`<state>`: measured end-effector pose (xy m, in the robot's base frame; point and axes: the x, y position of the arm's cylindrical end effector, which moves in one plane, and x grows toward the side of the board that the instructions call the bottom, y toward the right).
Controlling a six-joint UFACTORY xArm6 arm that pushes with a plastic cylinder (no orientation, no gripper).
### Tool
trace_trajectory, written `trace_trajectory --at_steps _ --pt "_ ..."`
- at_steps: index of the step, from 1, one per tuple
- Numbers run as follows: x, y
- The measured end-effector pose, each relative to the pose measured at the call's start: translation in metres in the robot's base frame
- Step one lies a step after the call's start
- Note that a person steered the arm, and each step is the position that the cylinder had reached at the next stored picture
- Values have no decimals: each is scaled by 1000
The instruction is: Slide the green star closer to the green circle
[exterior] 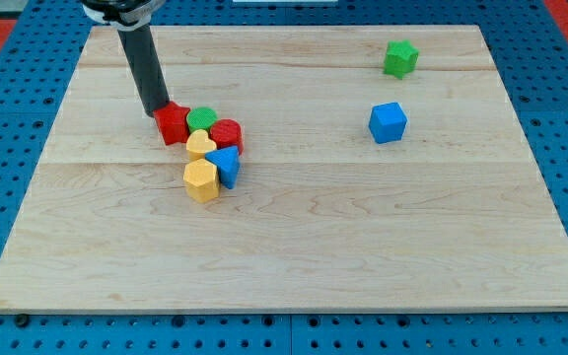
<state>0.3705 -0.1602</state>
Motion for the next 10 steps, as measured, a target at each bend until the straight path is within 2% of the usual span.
trace_trajectory --at_steps 1,2,3,4,5,6,7,8,9,10 --pt "27 6" --pt "29 5" --pt "-37 23" --pt "-76 80" --pt "-83 185" --pt "-107 254" --pt "-142 246" --pt "-162 339" --pt "-120 353" --pt "-96 311"
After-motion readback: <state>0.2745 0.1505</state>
